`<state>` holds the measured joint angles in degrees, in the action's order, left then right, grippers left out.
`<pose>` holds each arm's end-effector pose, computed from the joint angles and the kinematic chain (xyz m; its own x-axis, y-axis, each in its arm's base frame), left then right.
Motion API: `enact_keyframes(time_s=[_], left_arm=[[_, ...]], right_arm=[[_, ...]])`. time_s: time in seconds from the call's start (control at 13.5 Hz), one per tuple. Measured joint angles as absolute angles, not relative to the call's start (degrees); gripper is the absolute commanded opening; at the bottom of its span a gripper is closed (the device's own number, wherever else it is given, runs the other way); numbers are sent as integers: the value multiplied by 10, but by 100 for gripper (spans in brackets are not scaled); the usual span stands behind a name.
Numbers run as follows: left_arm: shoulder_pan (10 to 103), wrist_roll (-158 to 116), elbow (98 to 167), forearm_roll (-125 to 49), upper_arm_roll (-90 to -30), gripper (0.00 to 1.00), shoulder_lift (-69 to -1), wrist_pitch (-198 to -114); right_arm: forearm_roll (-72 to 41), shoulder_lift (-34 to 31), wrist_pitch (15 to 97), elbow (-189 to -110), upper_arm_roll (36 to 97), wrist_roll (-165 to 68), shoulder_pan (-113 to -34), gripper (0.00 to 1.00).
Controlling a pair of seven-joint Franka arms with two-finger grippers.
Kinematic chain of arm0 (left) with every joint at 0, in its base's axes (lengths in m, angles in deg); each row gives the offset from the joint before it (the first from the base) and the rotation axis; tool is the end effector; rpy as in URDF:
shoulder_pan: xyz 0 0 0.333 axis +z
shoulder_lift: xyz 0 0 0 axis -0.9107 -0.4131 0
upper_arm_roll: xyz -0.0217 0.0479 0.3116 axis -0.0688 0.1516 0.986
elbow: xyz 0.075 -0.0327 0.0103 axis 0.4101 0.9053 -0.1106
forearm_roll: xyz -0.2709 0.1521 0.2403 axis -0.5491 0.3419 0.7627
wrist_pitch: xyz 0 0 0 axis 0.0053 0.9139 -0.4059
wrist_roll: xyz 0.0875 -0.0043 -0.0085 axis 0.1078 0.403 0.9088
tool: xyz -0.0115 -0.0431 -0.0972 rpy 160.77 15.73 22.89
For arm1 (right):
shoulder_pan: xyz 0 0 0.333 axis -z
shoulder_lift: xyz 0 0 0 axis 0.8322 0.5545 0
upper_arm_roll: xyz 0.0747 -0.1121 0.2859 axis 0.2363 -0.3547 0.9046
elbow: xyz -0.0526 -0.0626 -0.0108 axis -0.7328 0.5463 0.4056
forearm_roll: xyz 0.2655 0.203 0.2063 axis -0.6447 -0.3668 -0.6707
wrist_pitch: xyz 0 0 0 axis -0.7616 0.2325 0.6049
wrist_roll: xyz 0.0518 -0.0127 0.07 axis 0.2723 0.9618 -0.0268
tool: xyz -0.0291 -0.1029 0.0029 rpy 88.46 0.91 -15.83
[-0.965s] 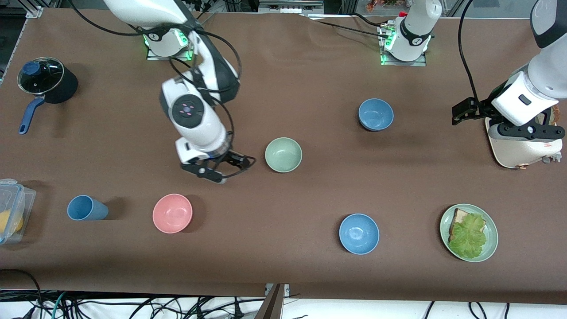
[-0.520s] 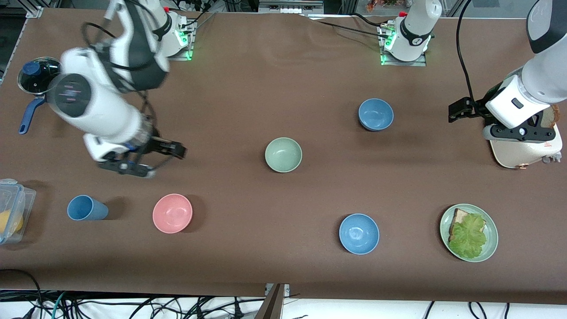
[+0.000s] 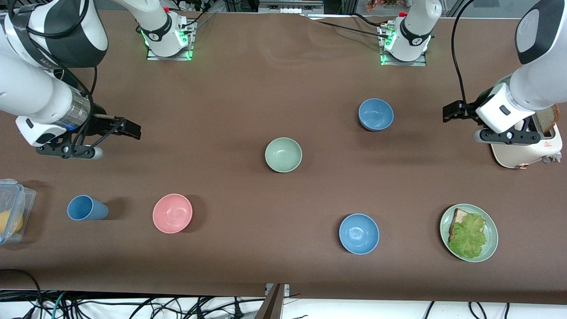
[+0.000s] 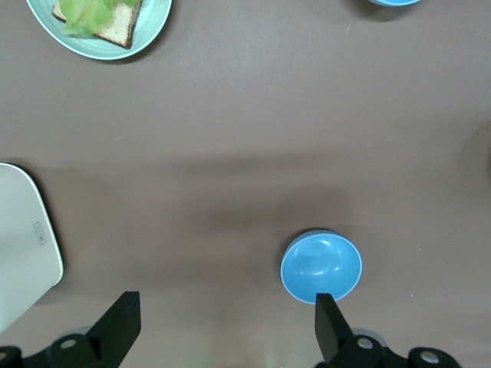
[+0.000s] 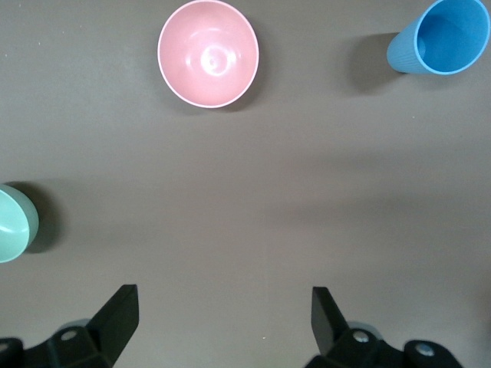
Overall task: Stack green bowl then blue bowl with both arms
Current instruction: 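Reach the left gripper to the blue bowl and grip its rim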
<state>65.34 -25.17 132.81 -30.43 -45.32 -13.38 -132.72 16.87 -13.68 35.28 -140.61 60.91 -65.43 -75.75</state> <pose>0.5610 -0.0404 0.5092 0.9820 -0.0318 -0.1862 -0.0283 -0.9994 0.0216 0.6026 0.1048 0.5188 0.9908 -0.0696 -0.1160 -0.0720 -0.9973 -0.0169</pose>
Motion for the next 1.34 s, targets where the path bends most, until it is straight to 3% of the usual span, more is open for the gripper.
enact_keyframes(time_s=[0.15, 0.3, 0.52, 0.89, 1.19, 1.26, 1.34], left_arm=[[656, -252, 1369, -310, -453, 100, -132, -1377], [655, -252, 1442, -319, -458, 100, -132, -1435], [655, -256, 1587, -336, -479, 100, -135, -1572], [649, -256, 1741, -335, -573, 99, -139, -1757], [650, -261, 1782, -276, -591, 99, -169, -1838], [651, -261, 1782, -258, -591, 98, -178, -1850], [654, -261, 1782, -239, -591, 80, -189, -1861]], right_arm=[[182, -142, 352, -1409, 694, -655, -672, 99], [183, -159, 350, -1424, 726, -651, -621, 99], [183, -185, 346, -1445, 730, -639, -605, 99], [185, -190, 345, -1450, 735, -639, -605, 99], [195, -190, 345, -1450, 735, -637, -603, 99], [197, -190, 345, -1450, 735, -636, -602, 99], [198, -190, 345, -1450, 735, -636, -602, 99]])
